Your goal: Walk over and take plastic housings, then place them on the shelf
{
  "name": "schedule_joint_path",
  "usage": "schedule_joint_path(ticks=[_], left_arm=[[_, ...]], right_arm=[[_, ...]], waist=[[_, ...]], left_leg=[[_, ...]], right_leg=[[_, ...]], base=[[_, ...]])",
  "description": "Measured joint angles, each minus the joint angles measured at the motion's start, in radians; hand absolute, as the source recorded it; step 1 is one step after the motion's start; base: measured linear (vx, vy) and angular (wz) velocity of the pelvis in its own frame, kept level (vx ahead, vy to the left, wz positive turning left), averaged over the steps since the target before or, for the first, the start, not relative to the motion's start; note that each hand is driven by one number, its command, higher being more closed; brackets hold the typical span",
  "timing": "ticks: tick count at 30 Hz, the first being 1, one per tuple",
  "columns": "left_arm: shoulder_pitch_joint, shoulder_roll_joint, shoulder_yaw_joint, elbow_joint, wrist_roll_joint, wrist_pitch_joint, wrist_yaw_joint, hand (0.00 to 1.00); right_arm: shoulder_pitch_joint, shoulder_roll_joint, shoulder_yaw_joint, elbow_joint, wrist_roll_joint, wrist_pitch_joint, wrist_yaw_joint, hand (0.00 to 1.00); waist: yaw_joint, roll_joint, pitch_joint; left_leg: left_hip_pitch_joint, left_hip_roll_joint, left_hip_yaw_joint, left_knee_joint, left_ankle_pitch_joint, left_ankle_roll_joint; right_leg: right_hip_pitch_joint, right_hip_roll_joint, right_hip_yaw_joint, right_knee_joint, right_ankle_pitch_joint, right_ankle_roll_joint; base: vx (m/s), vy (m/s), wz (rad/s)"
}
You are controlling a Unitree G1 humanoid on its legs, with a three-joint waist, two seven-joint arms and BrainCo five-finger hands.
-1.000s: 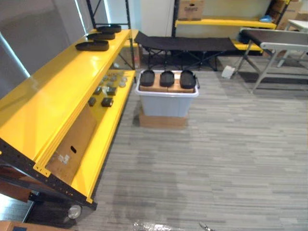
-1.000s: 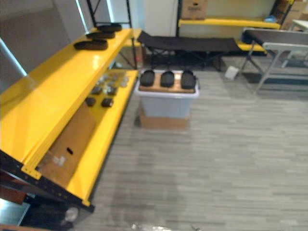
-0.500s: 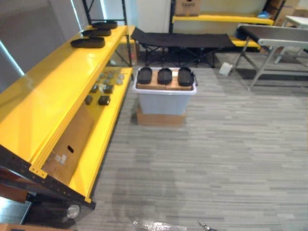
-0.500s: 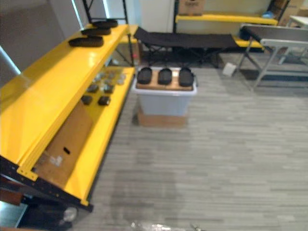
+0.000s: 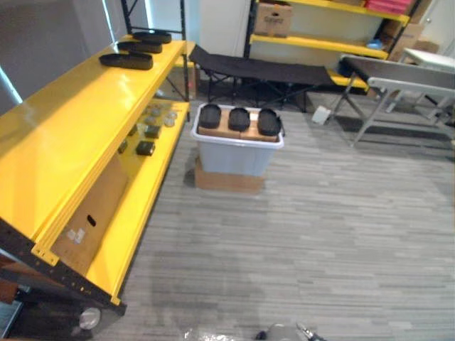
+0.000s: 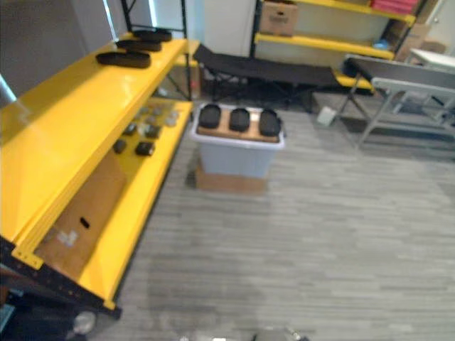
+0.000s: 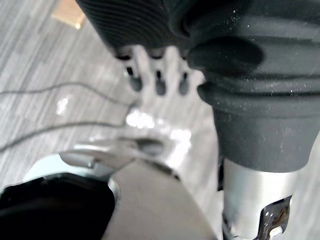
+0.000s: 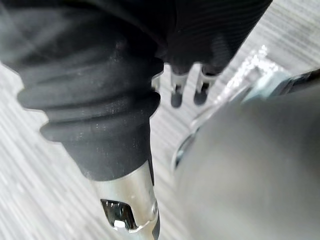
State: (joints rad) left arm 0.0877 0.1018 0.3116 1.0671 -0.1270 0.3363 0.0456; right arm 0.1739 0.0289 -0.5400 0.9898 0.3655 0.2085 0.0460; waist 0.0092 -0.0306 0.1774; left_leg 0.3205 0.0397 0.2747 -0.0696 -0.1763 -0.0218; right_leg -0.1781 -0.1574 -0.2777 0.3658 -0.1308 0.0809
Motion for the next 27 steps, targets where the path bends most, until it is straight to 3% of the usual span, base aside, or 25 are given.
schedule_joint_path(ticks=[4,5,6,7,8,10,12,14,15,17,19,20,21,23,24,26,27], left_arm=[[0.004,-0.019,0.038,-0.062,-0.055,-0.002,0.022,0.00],[0.001,-0.046,0.064,-0.081,-0.077,-0.006,0.034,0.00],[0.000,-0.067,0.080,-0.084,-0.090,-0.007,0.039,0.00],[-0.005,-0.097,0.119,-0.114,-0.113,-0.005,0.040,0.00],[-0.012,-0.128,0.150,-0.162,-0.112,-0.017,0.062,0.00],[-0.024,-0.144,0.150,-0.182,-0.112,-0.019,0.064,0.00],[-0.016,-0.149,0.139,-0.178,-0.113,-0.013,0.060,0.00],[-0.025,-0.152,0.135,-0.186,-0.105,-0.021,0.044,0.00],[-0.025,-0.152,0.136,-0.186,-0.099,-0.029,0.044,0.00],[-0.023,-0.151,0.142,-0.189,-0.098,-0.038,0.048,0.00],[-0.019,-0.148,0.142,-0.190,-0.095,-0.040,0.046,0.00],[-0.020,-0.123,0.138,-0.195,-0.086,-0.048,0.046,0.00],[-0.034,-0.106,0.117,-0.189,-0.081,-0.055,0.050,0.00],[-0.049,-0.098,0.098,-0.174,-0.077,-0.069,0.060,0.00],[-0.052,-0.091,0.096,-0.161,-0.075,-0.075,0.065,0.00],[-0.057,-0.063,0.047,-0.117,-0.067,-0.079,0.072,0.00],[-0.054,-0.048,0.016,-0.095,-0.068,-0.086,0.072,0.00]], right_arm=[[0.035,0.006,-0.023,0.000,-0.026,0.015,-0.001,0.00],[0.035,0.002,-0.044,-0.002,-0.027,0.026,0.000,0.00],[0.032,-0.001,-0.049,-0.002,-0.031,0.029,0.000,0.00],[0.021,-0.008,-0.047,-0.003,-0.052,0.033,0.001,0.00],[0.007,-0.020,-0.044,-0.017,-0.069,0.029,0.003,0.00],[-0.007,-0.046,-0.046,-0.018,-0.101,0.007,-0.001,0.00],[-0.045,-0.054,-0.049,-0.006,-0.104,-0.015,0.000,0.00],[-0.122,-0.051,-0.042,-0.022,-0.105,-0.039,0.000,0.00],[-0.138,-0.048,-0.035,-0.036,-0.105,-0.042,0.000,0.00],[-0.172,-0.046,0.008,-0.099,-0.103,-0.054,-0.001,0.00],[-0.182,-0.041,0.053,-0.111,-0.102,-0.053,-0.001,0.00],[-0.187,-0.020,0.083,-0.111,-0.099,-0.050,-0.001,0.00],[-0.196,-0.012,0.093,-0.108,-0.085,-0.043,-0.001,0.00],[-0.196,-0.006,0.091,-0.094,-0.076,-0.025,-0.002,0.00],[-0.197,-0.002,0.091,-0.061,-0.076,-0.014,-0.002,0.00],[-0.196,0.004,0.092,0.008,-0.077,0.007,0.000,0.00],[-0.183,0.005,0.092,0.030,-0.079,0.006,0.005,0.00]], waist=[[-0.004,-0.006,-0.008],[-0.010,0.011,-0.018],[-0.011,0.026,-0.026],[-0.009,0.035,-0.033],[-0.004,0.056,-0.027],[0.004,0.092,-0.010],[0.011,0.082,-0.008],[0.043,0.076,-0.006],[0.045,0.074,-0.005],[0.062,0.072,-0.003],[0.086,0.058,-0.009],[0.088,0.021,-0.020],[0.081,-0.017,-0.026],[0.085,-0.033,-0.015],[0.086,-0.031,0.004],[0.079,-0.013,0.024],[0.069,0.000,0.024]], left_leg=[[0.007,0.038,-0.017,0.138,-0.128,-0.054],[0.004,0.074,-0.026,0.201,-0.171,-0.087],[-0.016,0.100,-0.027,0.278,-0.188,-0.101],[-0.131,0.157,-0.032,0.538,-0.176,-0.096],[-0.266,0.228,-0.067,0.830,-0.112,-0.083],[-0.397,0.295,-0.077,1.055,-0.106,-0.086],[-0.468,0.248,-0.067,1.011,-0.106,-0.085],[-0.534,0.168,-0.014,0.765,-0.101,-0.065],[-0.546,0.146,-0.002,0.686,-0.085,-0.052],[-0.570,0.081,-0.002,0.387,0.039,-0.029],[-0.564,0.064,-0.021,0.391,0.151,0.012],[-0.563,0.031,-0.006,0.404,0.129,0.036],[-0.563,0.007,-0.002,0.407,0.107,0.060],[-0.526,-0.016,0.005,0.382,0.086,0.090],[-0.459,-0.030,0.008,0.348,0.073,0.092],[-0.341,-0.031,0.009,0.297,0.060,0.096],[-0.276,-0.031,0.013,0.259,0.059,0.095]], right_leg=[[0.009,0.004,-0.004,0.000,0.038,-0.026],[0.026,0.023,-0.022,0.018,0.059,-0.043],[0.037,0.041,-0.034,0.028,0.030,-0.045],[0.062,0.057,-0.051,0.024,0.005,-0.067],[0.114,0.086,-0.063,-0.010,-0.010,-0.084],[0.235,0.134,-0.076,-0.099,-0.017,-0.096],[0.346,0.129,-0.071,-0.188,-0.015,-0.094],[0.429,0.107,-0.039,-0.258,-0.016,-0.084],[0.440,0.100,-0.024,-0.267,-0.018,-0.079],[0.486,0.087,0.004,-0.287,-0.055,-0.035],[0.519,0.076,0.038,-0.280,-0.099,-0.034],[0.513,0.043,0.057,-0.260,-0.129,-0.071],[0.481,0.017,0.087,-0.208,-0.120,-0.073],[0.414,-0.011,0.138,-0.044,-0.092,-0.062],[0.363,-0.036,0.145,0.125,-0.056,-0.010],[0.322,-0.041,0.129,0.264,-0.101,0.001],[0.300,-0.047,0.070,0.255,-0.137,-0.015]], base=[[0.45,-0.204,0.17],[0.40,-0.225,0.31],[0.49,-0.304,0.31],[0.58,-0.380,0.20],[0.48,-0.322,0.10],[0.52,-0.255,0.03],[0.47,-0.176,-0.13],[0.44,-0.056,-0.52],[0.52,0.078,-0.61],[0.46,0.145,-0.52],[0.36,0.190,-0.48],[0.57,0.266,-0.24],[0.54,0.249,-0.02],[0.48,0.251,0.06],[0.43,0.228,0.00],[0.44,0.183,-0.04],[0.38,0.103,-0.02]])
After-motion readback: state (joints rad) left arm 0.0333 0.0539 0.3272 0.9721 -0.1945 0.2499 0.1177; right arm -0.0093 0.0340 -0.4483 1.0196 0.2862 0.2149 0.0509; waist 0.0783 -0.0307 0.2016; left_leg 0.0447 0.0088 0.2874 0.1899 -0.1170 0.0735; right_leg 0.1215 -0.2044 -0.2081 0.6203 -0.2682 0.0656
